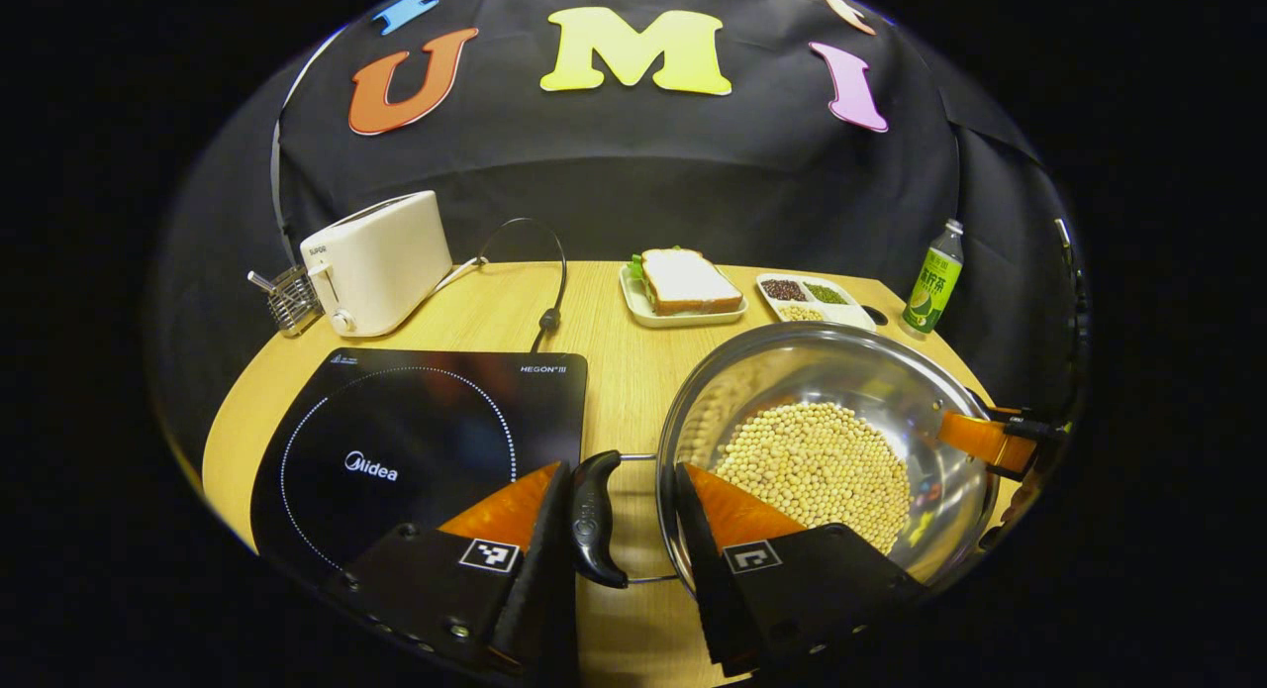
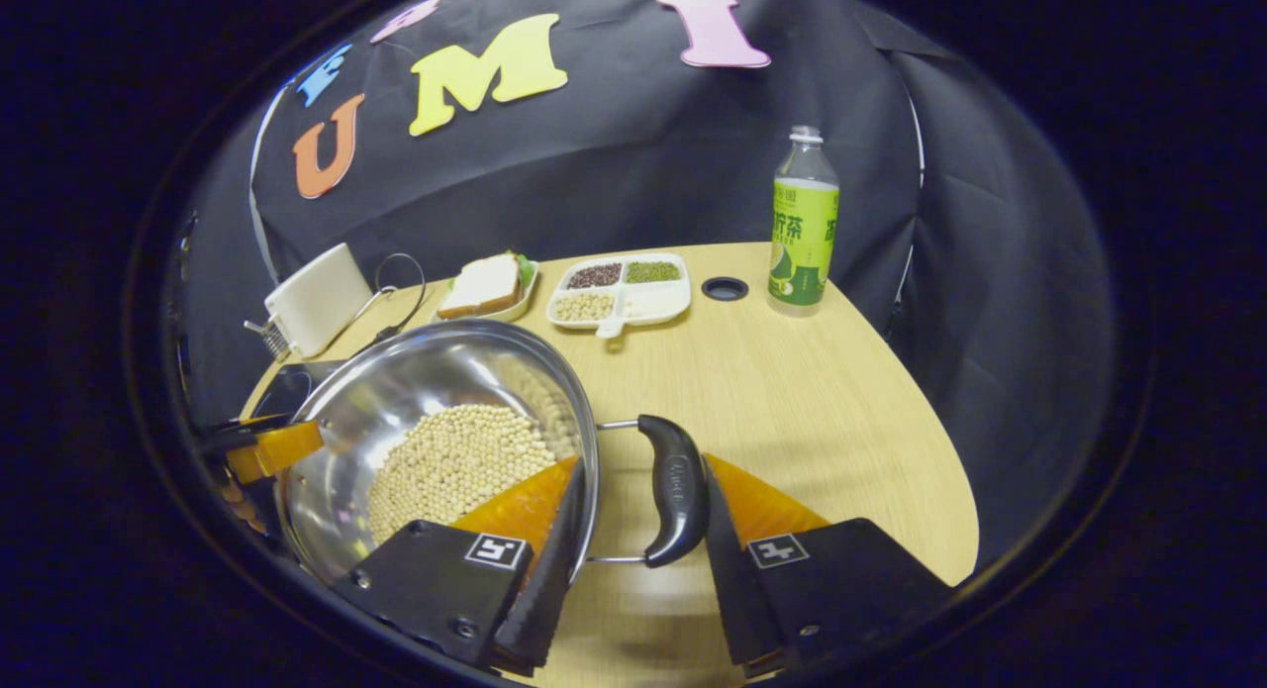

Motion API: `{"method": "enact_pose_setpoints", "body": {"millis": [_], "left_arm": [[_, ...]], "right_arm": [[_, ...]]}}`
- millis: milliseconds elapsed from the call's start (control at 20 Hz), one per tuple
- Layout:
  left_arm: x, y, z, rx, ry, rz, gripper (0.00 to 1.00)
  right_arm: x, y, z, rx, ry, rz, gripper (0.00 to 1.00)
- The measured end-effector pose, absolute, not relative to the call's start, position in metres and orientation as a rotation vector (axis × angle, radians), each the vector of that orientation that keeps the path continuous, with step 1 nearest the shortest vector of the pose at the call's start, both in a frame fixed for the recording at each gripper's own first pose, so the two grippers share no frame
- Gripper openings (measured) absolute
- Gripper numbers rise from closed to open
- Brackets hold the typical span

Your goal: First push the handle of the pot to place it horizontally, then grasp the pot with both hands and set it on the induction cooktop.

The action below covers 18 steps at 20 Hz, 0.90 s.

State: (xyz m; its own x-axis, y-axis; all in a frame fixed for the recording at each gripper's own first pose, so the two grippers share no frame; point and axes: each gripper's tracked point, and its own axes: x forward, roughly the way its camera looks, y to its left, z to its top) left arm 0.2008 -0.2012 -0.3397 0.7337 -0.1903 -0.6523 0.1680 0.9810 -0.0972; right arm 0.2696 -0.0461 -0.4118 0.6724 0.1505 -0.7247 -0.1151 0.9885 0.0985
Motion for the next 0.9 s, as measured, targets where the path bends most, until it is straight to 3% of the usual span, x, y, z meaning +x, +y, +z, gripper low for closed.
{"method": "enact_pose_setpoints", "body": {"millis": [50, 100, 150, 200, 900], "left_arm": [[0.201, -0.202, -0.339, -0.037, 0.721, -0.199, 0.59], [0.198, -0.203, -0.337, -0.05, 0.729, -0.201, 0.68], [0.194, -0.204, -0.337, -0.061, 0.738, -0.207, 0.66], [0.189, -0.205, -0.335, -0.074, 0.743, -0.216, 0.56], [0.131, -0.176, -0.261, -0.101, 0.632, -0.258, 0.56]], "right_arm": [[0.268, -0.047, -0.411, 0.04, 0.817, 0.147, 0.65], [0.266, -0.048, -0.41, 0.029, 0.813, 0.146, 0.65], [0.262, -0.051, -0.409, 0.027, 0.808, 0.142, 0.64], [0.258, -0.054, -0.406, 0.026, 0.802, 0.138, 0.63], [0.185, -0.043, -0.323, 0.014, 0.712, 0.115, 0.64]]}}
